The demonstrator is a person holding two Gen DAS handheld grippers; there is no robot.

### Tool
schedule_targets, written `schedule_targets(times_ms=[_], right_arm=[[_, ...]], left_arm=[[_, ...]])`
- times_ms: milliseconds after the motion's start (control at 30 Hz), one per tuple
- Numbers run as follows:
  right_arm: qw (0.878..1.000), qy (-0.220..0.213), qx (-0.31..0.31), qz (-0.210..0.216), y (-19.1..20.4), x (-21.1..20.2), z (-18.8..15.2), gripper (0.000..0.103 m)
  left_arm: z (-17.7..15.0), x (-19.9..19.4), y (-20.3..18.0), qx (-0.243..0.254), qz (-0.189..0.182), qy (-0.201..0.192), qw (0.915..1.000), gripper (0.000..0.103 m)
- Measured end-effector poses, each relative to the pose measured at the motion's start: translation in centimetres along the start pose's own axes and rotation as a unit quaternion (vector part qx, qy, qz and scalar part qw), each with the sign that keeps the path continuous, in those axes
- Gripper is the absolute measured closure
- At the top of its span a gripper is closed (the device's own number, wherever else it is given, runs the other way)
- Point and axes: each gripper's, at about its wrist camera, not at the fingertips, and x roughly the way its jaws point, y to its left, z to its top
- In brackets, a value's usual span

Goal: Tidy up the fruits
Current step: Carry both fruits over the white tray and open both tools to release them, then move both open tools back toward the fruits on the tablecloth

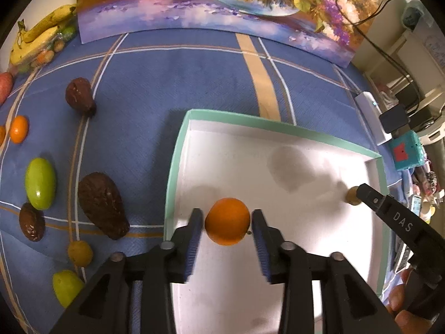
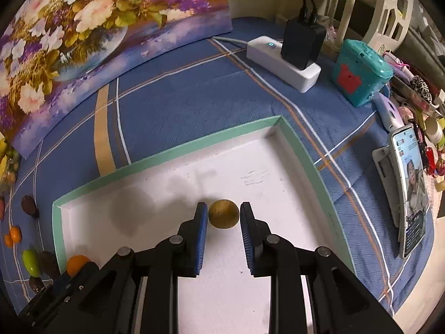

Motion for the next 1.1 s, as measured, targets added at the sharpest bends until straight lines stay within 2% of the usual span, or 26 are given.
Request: schedule_targets(times_ms=[33, 267, 567, 867, 1100], right_arm=[[1.000, -0.001, 0.000, 0.002, 0.0, -0.2, 0.1, 0.078], [1.000, -0.028, -0.004, 0.012, -0.2, -2.7, 0.6, 0.078], [0.998, -0.066, -0.003, 0.023, -0.4, -6.0, 0.9, 0.078], [0.998, -0.044, -0.012, 0.037, 0.8, -4.9, 0.5, 0.078], [0.998, -0.037, -0.024, 0.042, 1.9, -4.7, 0.1, 0.078]], left_arm=[[0.0, -0.3, 0.0, 0.000, -0.002, -0.002, 1.0000, 0.047], [0.4, -2.8, -0.6, 0.007, -0.006, -0.021, 0.9997, 0.047], [0.9, -5.8, 0.5, -0.018, -0.001, -0.053, 0.9985, 0.047], [0.9, -6.2, 4.5, -0.077, 0.013, -0.057, 0.9953, 0.047], [0.6, -7.0, 8.5, -0.136, 0.018, -0.062, 0.9886, 0.047]])
